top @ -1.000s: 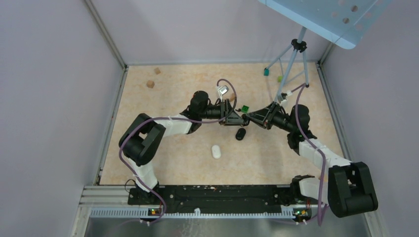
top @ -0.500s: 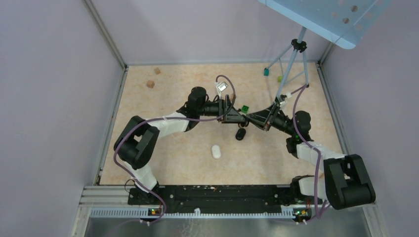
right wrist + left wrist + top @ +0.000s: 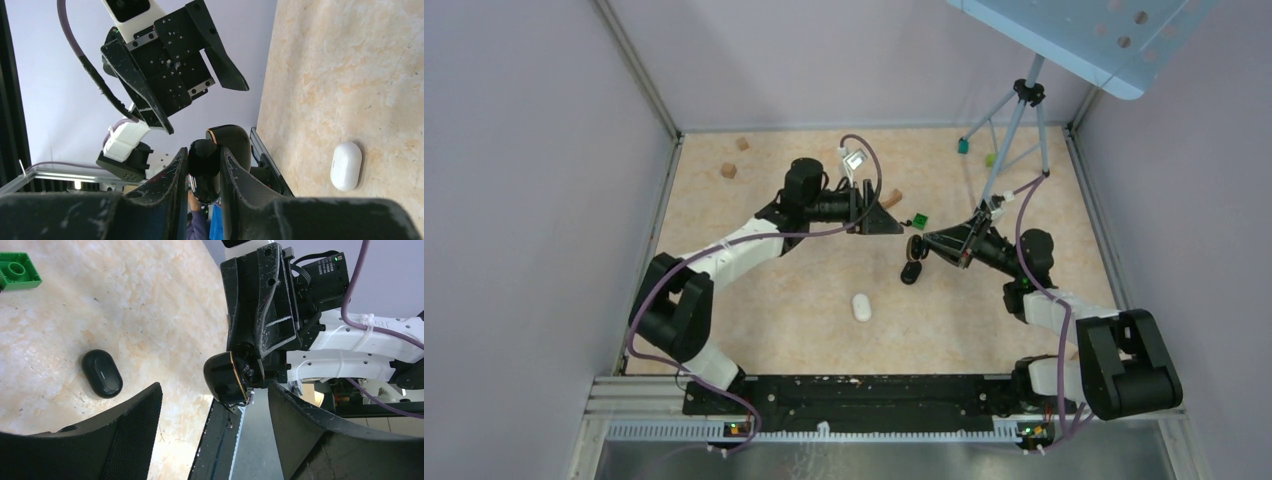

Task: Insert the wireless bluetooth earbuds into the charging case
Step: Pass from the left arm to the right, then pass from the right arm to the left

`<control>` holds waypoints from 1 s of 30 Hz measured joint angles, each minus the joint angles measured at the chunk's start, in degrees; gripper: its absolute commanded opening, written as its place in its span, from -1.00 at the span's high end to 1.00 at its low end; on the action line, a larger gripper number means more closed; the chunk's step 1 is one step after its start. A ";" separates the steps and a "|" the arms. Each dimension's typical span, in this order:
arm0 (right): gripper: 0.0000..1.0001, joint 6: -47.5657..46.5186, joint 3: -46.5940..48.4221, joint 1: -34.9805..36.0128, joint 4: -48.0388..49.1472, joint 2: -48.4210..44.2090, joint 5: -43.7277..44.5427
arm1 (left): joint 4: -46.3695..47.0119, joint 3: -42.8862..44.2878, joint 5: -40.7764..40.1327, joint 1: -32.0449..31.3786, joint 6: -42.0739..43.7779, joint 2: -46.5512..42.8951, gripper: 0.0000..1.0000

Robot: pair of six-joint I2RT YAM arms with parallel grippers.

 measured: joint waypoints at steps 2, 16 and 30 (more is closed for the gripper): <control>1.00 0.24 0.00 0.00 0.33 0.00 0.00 | -2.05 1.20 0.11 0.11 1.16 0.15 -0.68; 1.00 0.33 0.00 0.00 0.42 0.00 0.00 | -1.18 2.54 4.33 -4.13 -0.72 4.48 -0.41; 0.28 0.35 0.02 0.00 0.98 -0.04 0.02 | 1.90 2.54 5.46 -4.85 -4.22 6.67 0.43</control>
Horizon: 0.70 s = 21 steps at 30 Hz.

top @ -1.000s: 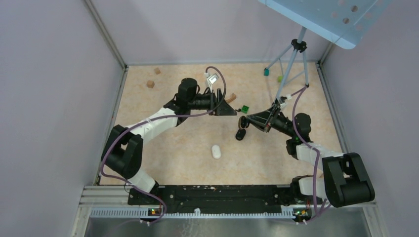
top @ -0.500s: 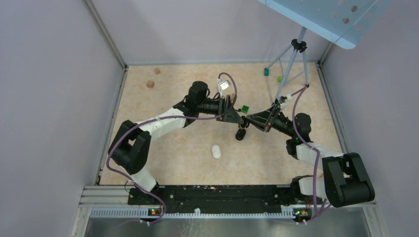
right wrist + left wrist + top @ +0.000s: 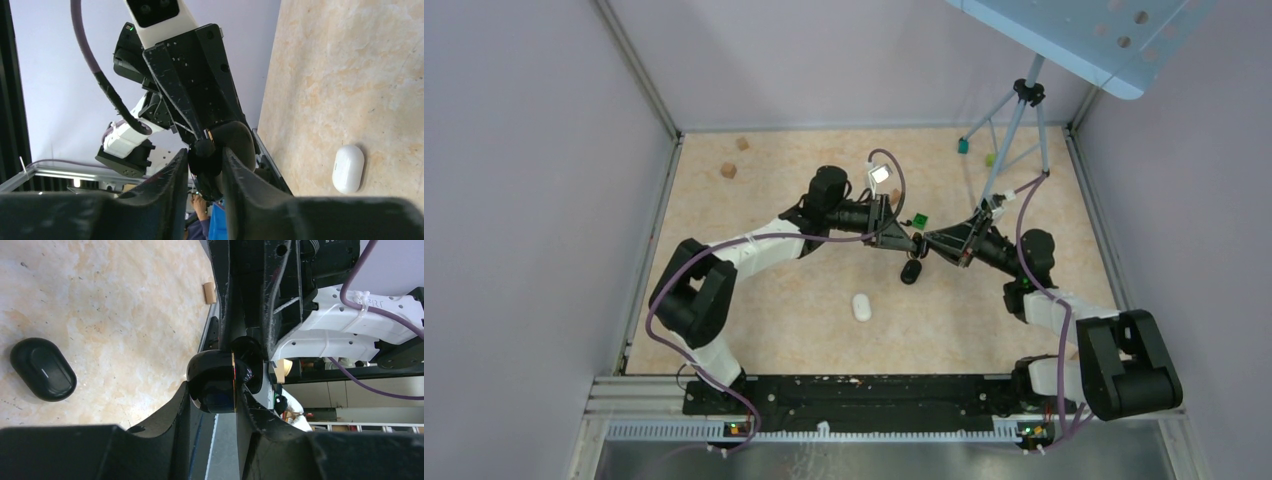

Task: Insert the wireless bluetooth earbuds into the charging case
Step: Pass from the right arm to the left, then pass from the left arm to the right

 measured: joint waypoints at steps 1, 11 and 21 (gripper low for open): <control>0.20 -0.07 0.00 -0.04 0.13 -0.07 0.00 | -0.09 0.00 -0.15 0.00 -0.11 0.00 0.44; 0.13 -4.79 1.46 -0.11 -9.44 -3.85 -0.26 | 1.40 -0.02 -0.28 -0.13 -1.16 0.02 0.48; 0.19 -5.66 2.03 -0.11 -10.03 -4.50 -0.26 | 1.77 -0.04 -0.09 -0.13 -1.42 0.11 0.49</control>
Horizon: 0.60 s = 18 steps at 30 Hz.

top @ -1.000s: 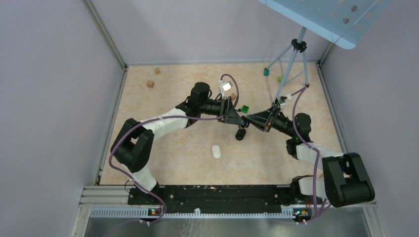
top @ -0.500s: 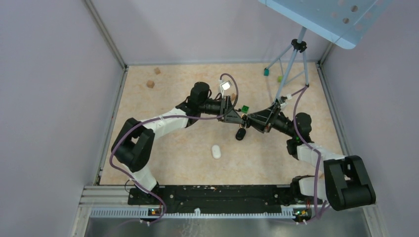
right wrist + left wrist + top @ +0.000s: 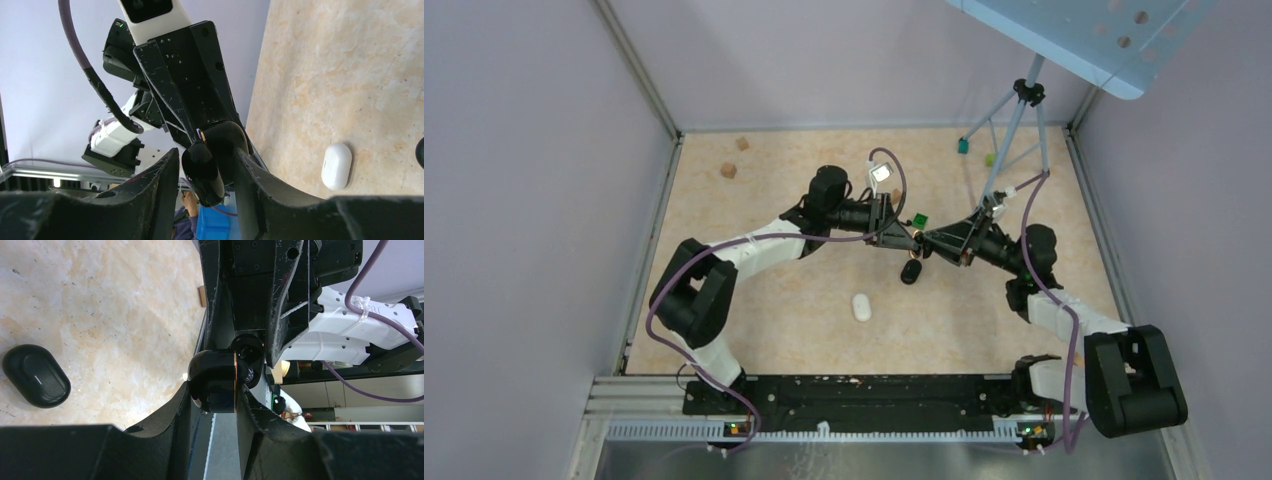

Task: Insert the wireless bluetooth earbuds into the charging case
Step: Pass from the left arm to the right

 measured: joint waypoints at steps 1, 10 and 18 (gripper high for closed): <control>0.24 0.04 0.00 0.00 0.28 0.00 0.00 | 0.00 0.00 0.02 0.00 -0.02 0.00 0.49; 0.43 0.07 -0.02 0.00 0.87 0.00 0.02 | 0.04 0.02 0.22 0.00 -0.31 0.00 0.49; 0.80 -0.55 -0.04 -0.28 0.81 -0.02 0.02 | 0.00 0.02 0.24 0.04 -1.11 0.17 0.44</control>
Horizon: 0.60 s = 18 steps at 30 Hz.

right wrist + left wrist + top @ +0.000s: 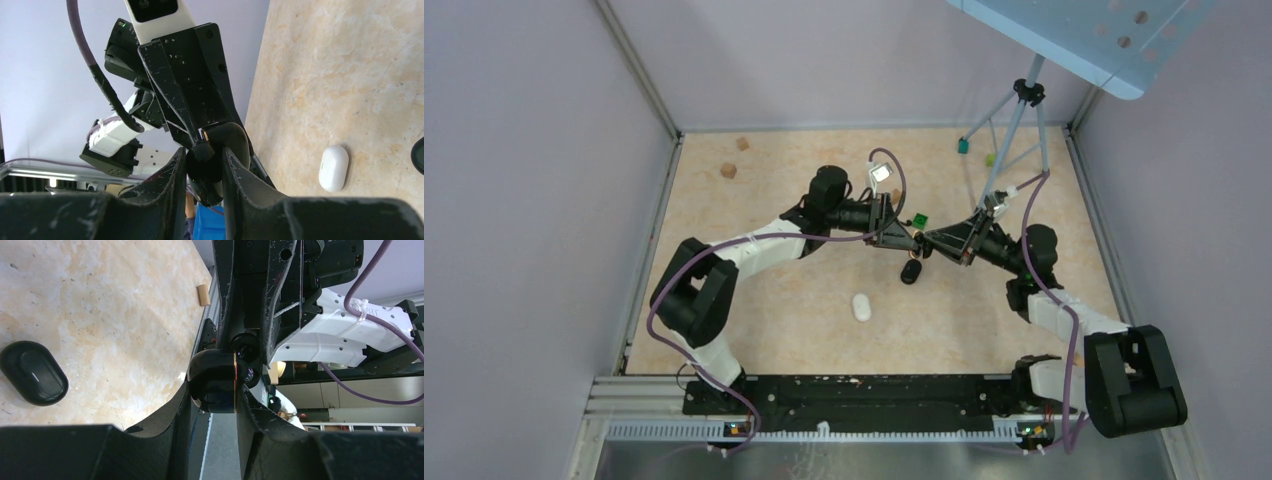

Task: Insert the wireless bluetooth earbuds into the charging case
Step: Pass from the left arm to the right

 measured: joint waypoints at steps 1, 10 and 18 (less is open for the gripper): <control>0.82 -0.07 0.00 -0.07 -0.13 0.00 0.00 | 0.04 0.00 0.02 0.00 -0.02 0.13 0.42; 0.98 -0.50 -0.02 -0.35 -1.33 -0.11 0.02 | 0.92 0.04 0.24 0.00 0.09 0.81 -0.43; 1.00 -1.33 -0.04 -0.74 -3.74 -0.39 0.04 | -2.16 0.17 -0.28 0.57 3.10 0.76 -0.82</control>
